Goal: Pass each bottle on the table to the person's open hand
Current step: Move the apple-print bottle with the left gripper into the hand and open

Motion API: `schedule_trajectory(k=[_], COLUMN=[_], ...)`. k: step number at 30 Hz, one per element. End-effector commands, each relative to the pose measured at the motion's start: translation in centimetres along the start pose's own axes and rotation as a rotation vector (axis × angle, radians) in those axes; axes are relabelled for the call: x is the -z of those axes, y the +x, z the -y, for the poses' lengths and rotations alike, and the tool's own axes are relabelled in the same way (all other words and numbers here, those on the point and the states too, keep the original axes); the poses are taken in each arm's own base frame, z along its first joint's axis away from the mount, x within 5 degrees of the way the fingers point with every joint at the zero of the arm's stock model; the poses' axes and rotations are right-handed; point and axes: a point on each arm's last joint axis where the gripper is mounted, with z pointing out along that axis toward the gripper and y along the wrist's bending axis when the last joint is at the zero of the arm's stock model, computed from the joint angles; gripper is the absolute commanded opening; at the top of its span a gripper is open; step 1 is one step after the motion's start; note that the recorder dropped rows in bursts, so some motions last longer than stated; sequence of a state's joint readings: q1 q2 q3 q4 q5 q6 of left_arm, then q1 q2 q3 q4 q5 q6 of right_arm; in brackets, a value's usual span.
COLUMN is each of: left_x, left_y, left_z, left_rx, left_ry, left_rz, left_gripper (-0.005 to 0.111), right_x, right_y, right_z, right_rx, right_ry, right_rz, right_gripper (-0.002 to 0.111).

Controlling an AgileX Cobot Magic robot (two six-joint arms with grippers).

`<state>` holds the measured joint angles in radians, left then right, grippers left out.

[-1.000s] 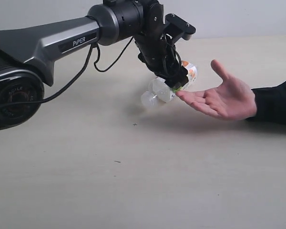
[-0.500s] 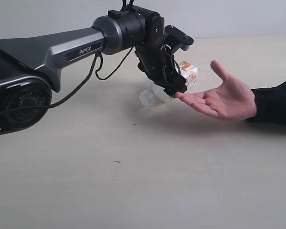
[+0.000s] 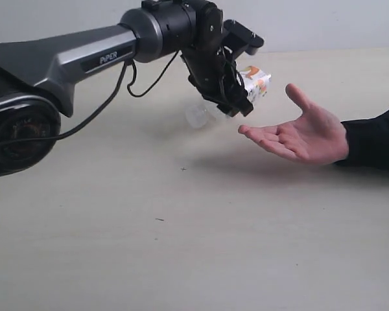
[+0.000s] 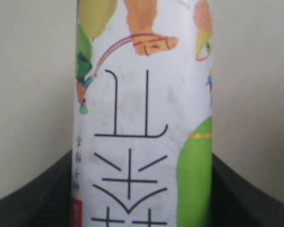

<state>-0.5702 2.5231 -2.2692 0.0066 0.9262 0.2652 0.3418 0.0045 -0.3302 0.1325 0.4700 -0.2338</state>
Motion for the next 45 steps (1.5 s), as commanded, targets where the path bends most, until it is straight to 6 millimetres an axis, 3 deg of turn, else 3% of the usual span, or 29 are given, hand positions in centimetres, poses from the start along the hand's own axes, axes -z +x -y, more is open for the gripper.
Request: schedule_trajectory(k=[1,4,6,13,17,23,33,45], left_x=[6.0,9.7,11.0,13.5,13.6,13.8,13.7,11.0], left_y=[-1.9,-2.1,-2.1,-2.9,-3.2,-3.4,-3.8,-3.6], left_z=[-0.8,-0.8,-0.4,1.5,4.0,7.1,8.6,9.9], left_rx=[-0.040,-0.192,-0.333,-0.696,-0.970,-1.222,-1.483,-1.670], left_ry=[-0.036,-0.034,-0.027,-0.031,-0.004,0.067,0.103,0.158], left_rz=[0.076,0.053,0.035,0.065,0.066,0.096,0.193,0.252], left_gripper=[0.000,0.000,0.000,0.000,0.000,0.000,0.000,0.000], right_x=[0.0,0.0,0.0,0.0,0.0,0.0,0.0,0.0], right_y=[0.1,0.1,0.1,0.1,0.1,0.1,0.1,0.1], right_z=[0.0,0.0,0.0,0.0,0.0,0.0,0.0,0.0], right_rx=[0.002,0.002,0.002,0.002,0.002,0.002,0.002,0.002], right_ry=[0.005,0.005,0.005,0.005,0.005,0.005,0.005,0.005], right_rz=[0.000,0.000,0.000,0.000,0.000,0.000,0.000,0.000], right_gripper=[0.000,0.000,0.000,0.000,0.000,0.000,0.000,0.000])
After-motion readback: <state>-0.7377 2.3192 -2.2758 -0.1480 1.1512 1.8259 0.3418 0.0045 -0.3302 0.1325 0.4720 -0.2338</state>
